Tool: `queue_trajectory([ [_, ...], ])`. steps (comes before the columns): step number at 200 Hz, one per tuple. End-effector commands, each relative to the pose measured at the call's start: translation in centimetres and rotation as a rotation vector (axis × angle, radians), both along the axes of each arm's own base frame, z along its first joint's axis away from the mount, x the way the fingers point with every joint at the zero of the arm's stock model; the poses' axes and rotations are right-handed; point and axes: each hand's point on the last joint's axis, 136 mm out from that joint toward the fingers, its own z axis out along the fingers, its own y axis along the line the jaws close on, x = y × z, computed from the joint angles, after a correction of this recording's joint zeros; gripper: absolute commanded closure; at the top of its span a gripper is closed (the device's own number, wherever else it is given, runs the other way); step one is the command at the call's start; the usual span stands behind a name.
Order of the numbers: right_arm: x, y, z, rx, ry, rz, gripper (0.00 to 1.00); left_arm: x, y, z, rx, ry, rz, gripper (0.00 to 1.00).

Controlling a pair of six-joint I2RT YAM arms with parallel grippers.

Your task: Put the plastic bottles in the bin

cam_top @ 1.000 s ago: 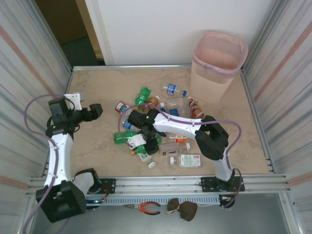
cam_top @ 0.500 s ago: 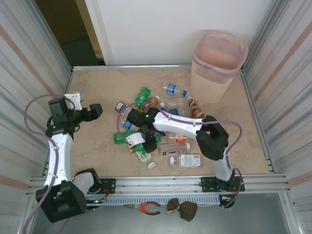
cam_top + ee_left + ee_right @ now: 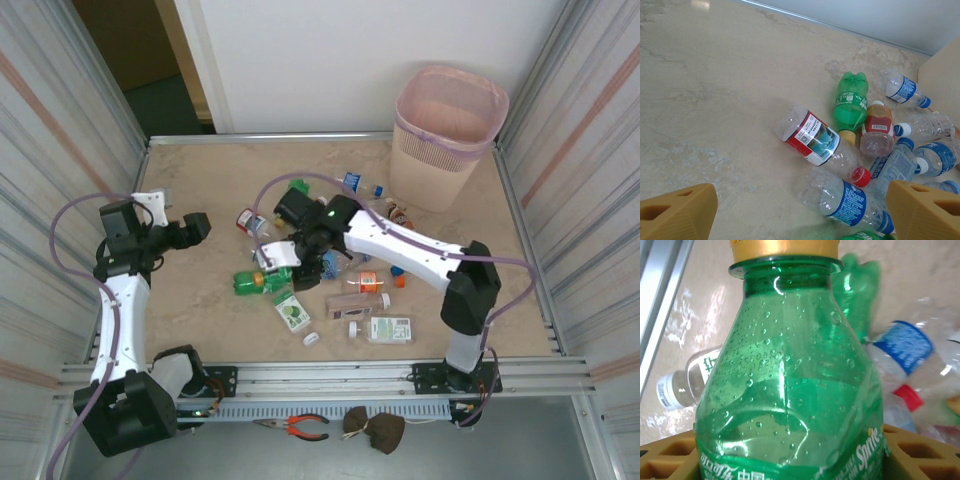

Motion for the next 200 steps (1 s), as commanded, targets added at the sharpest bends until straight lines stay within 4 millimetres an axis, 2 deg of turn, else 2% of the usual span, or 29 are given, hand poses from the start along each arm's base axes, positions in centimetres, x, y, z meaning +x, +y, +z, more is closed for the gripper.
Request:
queue_trajectory([
  [1,1.0,0.9,6.2,0.219,0.037,-0.09,0.4,0.1,-0.1,0.0,-0.012,-0.005,-0.005,0.12],
  [32,4.7,0.6,12.2,0.448,0.047,-0.287,0.39,0.1,0.0,0.0,-0.011,-0.006,-0.002,0.12],
  [58,8.5,-1.2,16.8,0.613,0.053,-0.487,0.37,0.1,0.0,0.0,-0.008,-0.006,0.0,0.12],
  [84,12.8,-4.9,20.9,0.77,0.092,-0.733,0.4,0.1,0.0,0.0,-0.006,-0.007,0.002,0.12],
  [107,16.7,-9.6,23.8,0.868,0.098,-0.953,0.44,0.1,0.0,0.0,-0.009,-0.006,0.0,0.12],
  [124,18.8,-12.9,25.1,0.931,0.088,-1.087,0.45,0.1,0.0,-0.1,-0.01,-0.005,0.0,0.12],
  [154,22.5,-20.3,26.2,1.051,0.086,-1.365,0.48,0.2,0.0,-0.1,-0.01,-0.004,0.0,0.12],
  [181,25.1,-26.9,25.8,1.137,0.103,-1.59,0.5,0.2,0.0,-0.2,-0.014,0.0,-0.001,0.12],
  [200,26.7,-30.7,25.0,1.17,0.1,-1.707,0.5,0.3,0.0,-0.3,-0.016,0.003,0.0,0.12],
])
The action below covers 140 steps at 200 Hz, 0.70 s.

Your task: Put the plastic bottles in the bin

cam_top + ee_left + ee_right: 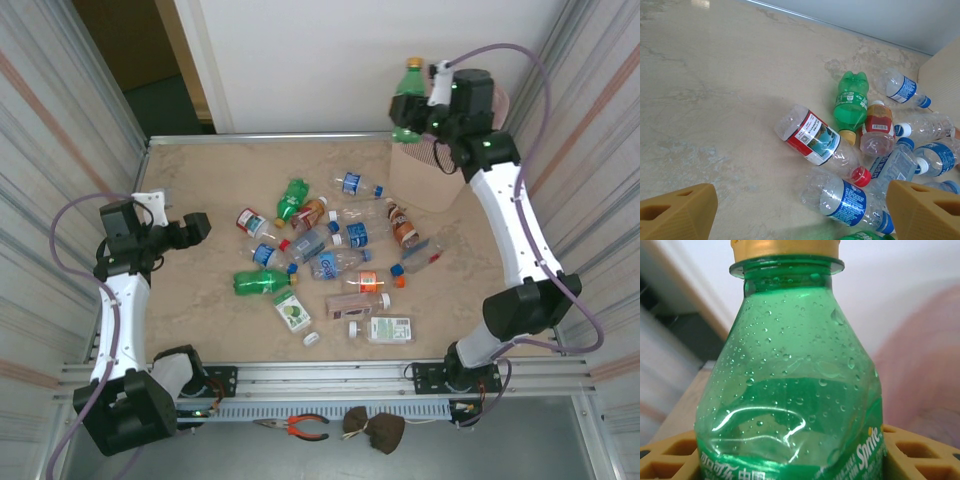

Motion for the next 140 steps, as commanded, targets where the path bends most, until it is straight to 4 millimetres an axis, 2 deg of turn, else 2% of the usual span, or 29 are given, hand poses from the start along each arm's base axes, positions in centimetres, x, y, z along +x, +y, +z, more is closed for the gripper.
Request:
queue_trajectory([
  [1,1.2,-4.4,1.8,0.138,-0.005,-0.17,0.5,0.2,0.0,-0.1,-0.012,-0.003,-0.001,0.12],
  [19,2.4,-7.0,0.8,0.156,0.019,-0.246,0.5,0.3,0.0,-0.2,-0.016,-0.002,0.002,0.12],
  [28,3.0,-8.1,-0.3,0.164,0.049,-0.274,0.5,0.3,-0.1,-0.1,-0.019,-0.008,-0.005,0.12],
  [31,3.1,-8.5,0.7,0.171,0.03,-0.28,0.5,0.3,-0.1,-0.1,-0.02,-0.01,-0.005,0.12],
  [49,4.3,-9.9,-0.4,0.178,0.065,-0.313,0.51,0.4,-0.2,0.1,-0.023,-0.022,-0.007,0.12],
  [77,6.3,-10.7,-2.6,0.172,0.128,-0.344,0.51,0.4,-0.1,0.0,-0.015,-0.022,-0.001,0.12],
  [140,10.4,-12.4,-9.1,0.16,0.294,-0.391,0.51,0.3,0.2,-0.2,0.001,-0.015,0.014,0.12],
])
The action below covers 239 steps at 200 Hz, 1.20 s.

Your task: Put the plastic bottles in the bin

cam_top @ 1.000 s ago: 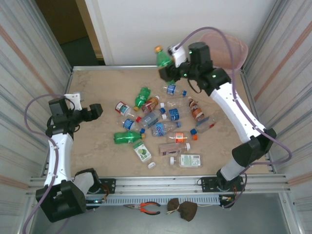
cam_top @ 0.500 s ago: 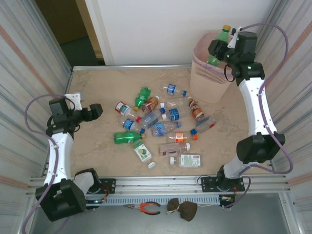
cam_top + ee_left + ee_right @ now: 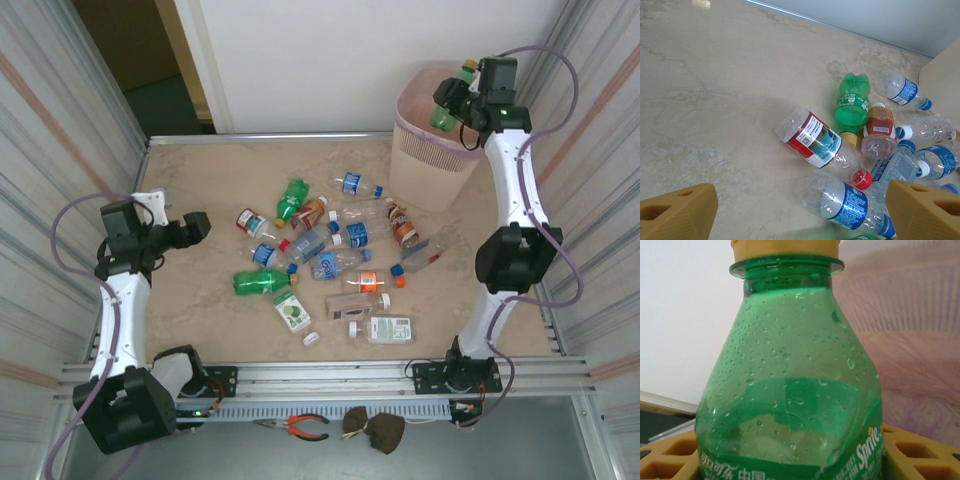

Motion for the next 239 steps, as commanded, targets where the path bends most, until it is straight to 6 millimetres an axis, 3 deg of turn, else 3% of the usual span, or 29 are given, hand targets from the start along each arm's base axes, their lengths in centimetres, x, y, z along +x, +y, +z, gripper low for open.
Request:
queue_trajectory([
  [1,0.6,-1.2,-1.8,0.02,0.072,-0.044,0.51,0.0,0.1,0.0,0.007,-0.011,0.007,0.12],
  [47,2.1,-2.1,-6.7,-0.01,0.231,-0.039,0.5,-0.1,0.3,-0.2,0.02,-0.006,0.017,0.12],
  [83,1.9,-2.6,-10.5,-0.053,0.353,-0.021,0.5,-0.1,0.4,-0.3,0.019,0.001,0.018,0.12],
  [139,1.3,-2.6,-14.8,-0.108,0.47,0.033,0.5,-0.2,0.1,-0.6,0.031,0.014,0.013,0.12],
  [191,-1.1,-2.7,-19.2,-0.178,0.644,0.127,0.5,-0.2,0.1,-0.6,0.04,0.013,0.016,0.12],
  [239,-3.6,-4.9,-20.6,-0.279,0.767,0.137,0.49,-0.1,0.1,-0.8,0.039,0.022,0.016,0.12],
])
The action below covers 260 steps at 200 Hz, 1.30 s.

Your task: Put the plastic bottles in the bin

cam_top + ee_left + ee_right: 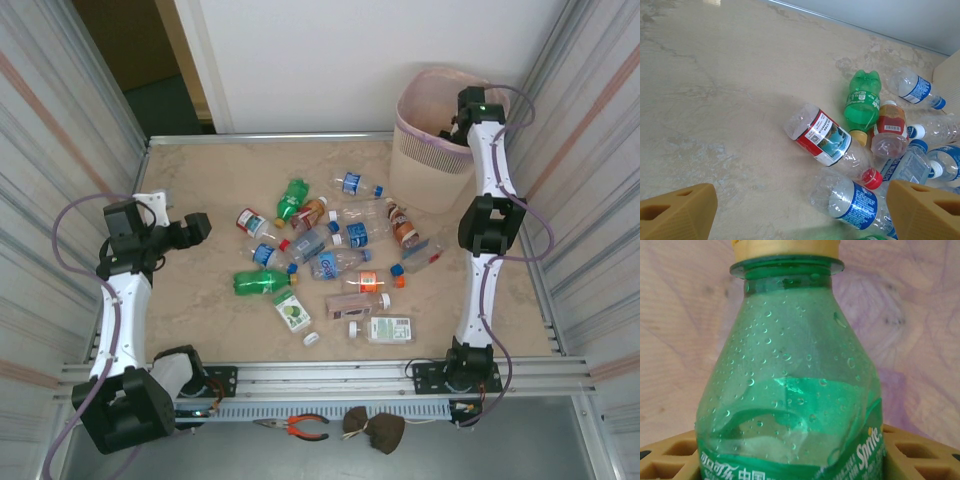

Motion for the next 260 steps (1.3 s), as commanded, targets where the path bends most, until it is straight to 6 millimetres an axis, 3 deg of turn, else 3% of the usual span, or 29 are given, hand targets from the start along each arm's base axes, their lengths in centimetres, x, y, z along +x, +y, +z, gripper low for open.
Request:
queue_trajectory([
  [1,-2.1,-1.9,-0.8,-0.075,0.095,0.036,0.49,-0.2,-0.2,-0.2,0.01,0.005,-0.009,0.12],
  [41,-4.1,-4.3,-1.9,-0.164,0.197,0.039,0.46,-0.2,0.0,-0.2,0.019,0.011,-0.003,0.12],
  [70,-4.3,-5.6,-2.4,-0.194,0.216,0.026,0.44,-0.2,0.0,-0.3,0.019,0.012,-0.004,0.12],
  [101,-3.6,-5.3,-2.4,-0.174,0.186,0.028,0.29,-0.3,0.0,-0.2,0.022,0.01,-0.004,0.12],
  [134,-3.1,-4.8,-1.8,-0.162,0.155,0.029,0.2,-0.2,0.1,-0.4,0.029,0.022,-0.002,0.12],
  [171,-2.7,-4.3,0.6,-0.144,0.086,0.016,0.17,-0.2,-0.1,-0.3,0.023,0.018,-0.008,0.12],
  [260,-3.6,-3.6,9.5,-0.169,-0.103,0.006,0.17,-0.2,-0.4,0.1,0.01,0.003,-0.021,0.1],
])
